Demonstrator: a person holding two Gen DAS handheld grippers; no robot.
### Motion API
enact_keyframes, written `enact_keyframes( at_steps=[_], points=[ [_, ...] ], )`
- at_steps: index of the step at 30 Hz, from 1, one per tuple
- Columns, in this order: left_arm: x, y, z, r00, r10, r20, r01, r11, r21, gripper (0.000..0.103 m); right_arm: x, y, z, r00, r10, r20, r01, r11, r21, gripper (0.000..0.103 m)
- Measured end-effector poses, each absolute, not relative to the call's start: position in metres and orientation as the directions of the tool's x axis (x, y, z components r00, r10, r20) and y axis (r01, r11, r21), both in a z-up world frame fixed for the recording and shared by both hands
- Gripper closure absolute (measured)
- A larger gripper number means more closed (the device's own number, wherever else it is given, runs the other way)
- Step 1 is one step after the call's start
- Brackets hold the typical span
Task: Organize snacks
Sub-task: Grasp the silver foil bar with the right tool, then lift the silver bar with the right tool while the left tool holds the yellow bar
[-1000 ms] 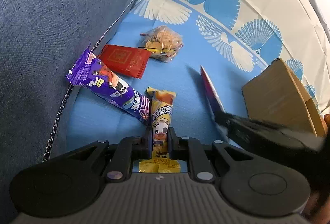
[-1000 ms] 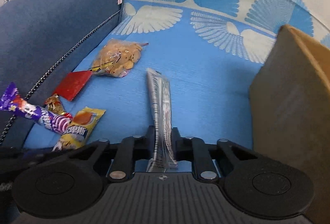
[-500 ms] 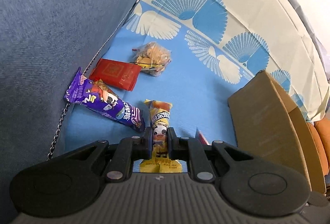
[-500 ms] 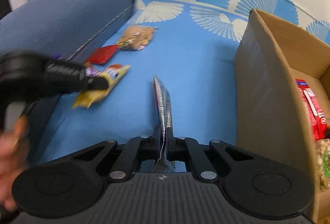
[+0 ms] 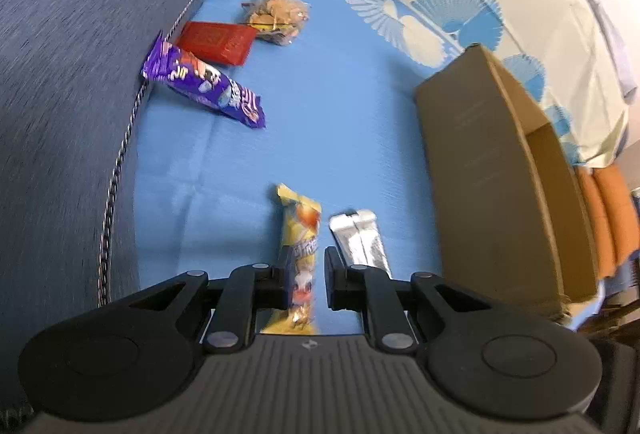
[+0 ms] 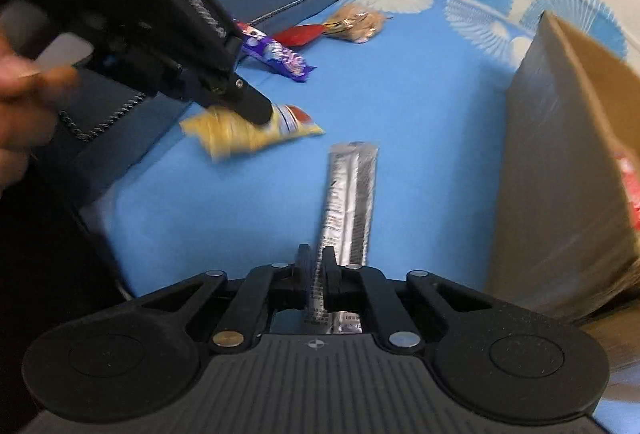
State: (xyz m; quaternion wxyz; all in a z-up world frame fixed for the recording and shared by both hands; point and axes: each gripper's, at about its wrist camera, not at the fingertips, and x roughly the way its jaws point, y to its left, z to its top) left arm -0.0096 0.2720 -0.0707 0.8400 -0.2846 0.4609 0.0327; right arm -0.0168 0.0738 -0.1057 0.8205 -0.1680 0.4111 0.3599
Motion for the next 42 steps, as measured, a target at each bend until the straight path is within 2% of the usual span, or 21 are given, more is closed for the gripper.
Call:
enact_keyframes(
  at_steps=[1,2,4,5,9,19,21,23,25,29,32,34,36,42],
  points=[
    [-0.013,0.273,-0.071,0.583,-0.212,-0.784,-0.317,0.829,-0.46,0.084,-0.016,0.073,-0.105,0.396,0.463,-0.793,-0.724,0.688,0.04,0.08],
    [-0.014,0.274,-0.071,0.59,-0.21,-0.78,-0.321,0.825,-0.465,0.081,-0.015,0.071,-0.104,0.394,0.474,-0.787,-0.718,0.694,0.058,0.064],
    [-0.014,0.273,-0.072,0.592,-0.206,-0.779,-0.336,0.816,-0.471,0.069,-0.012,0.068,-0.102,0.393,0.487,-0.78,-0.701,0.708,0.089,0.044],
    [-0.013,0.273,-0.073,0.592,-0.208,-0.779,-0.339,0.812,-0.475,0.068,-0.011,0.067,-0.102,0.389,0.493,-0.779,-0.697,0.71,0.101,0.043],
    [-0.006,0.268,-0.076,0.58,-0.206,-0.788,-0.355,0.808,-0.471,0.061,-0.003,0.068,-0.106,0.413,0.481,-0.773,-0.677,0.73,0.092,0.043],
    [0.012,0.26,-0.092,0.499,-0.181,-0.848,-0.376,0.836,-0.4,0.061,0.018,0.069,-0.123,0.417,0.454,-0.787,-0.627,0.771,0.113,0.043],
    [0.015,0.258,-0.095,0.486,-0.18,-0.855,-0.375,0.84,-0.391,0.061,0.016,0.072,-0.124,0.427,0.45,-0.784,-0.64,0.763,0.09,0.05],
    [0.017,0.256,-0.096,0.472,-0.172,-0.865,-0.372,0.85,-0.373,0.061,0.012,0.074,-0.124,0.442,0.447,-0.778,-0.657,0.752,0.06,0.066],
    [0.018,0.254,-0.097,0.466,-0.167,-0.869,-0.367,0.857,-0.362,0.061,0.011,0.075,-0.123,0.452,0.447,-0.772,-0.664,0.746,0.043,0.075],
    [0.018,0.253,-0.097,0.463,-0.16,-0.872,-0.362,0.863,-0.351,0.062,0.011,0.071,-0.12,0.466,0.454,-0.76,-0.656,0.753,0.047,0.082],
    [0.017,0.251,-0.097,0.461,-0.156,-0.874,-0.353,0.871,-0.342,0.067,0.012,0.067,-0.116,0.484,0.449,-0.751,-0.64,0.767,0.046,0.082],
    [0.019,0.249,-0.097,0.457,-0.158,-0.876,-0.343,0.877,-0.337,0.08,0.013,0.066,-0.115,0.491,0.445,-0.749,-0.634,0.772,0.043,0.082],
    [0.019,0.246,-0.096,0.457,-0.154,-0.876,-0.332,0.884,-0.328,0.086,0.013,0.065,-0.115,0.491,0.442,-0.751,-0.632,0.774,0.042,0.082],
    [0.021,0.242,-0.095,0.459,-0.148,-0.876,-0.309,0.898,-0.313,0.088,0.013,0.065,-0.122,0.48,0.424,-0.768,-0.632,0.775,0.033,0.082]
  ],
)
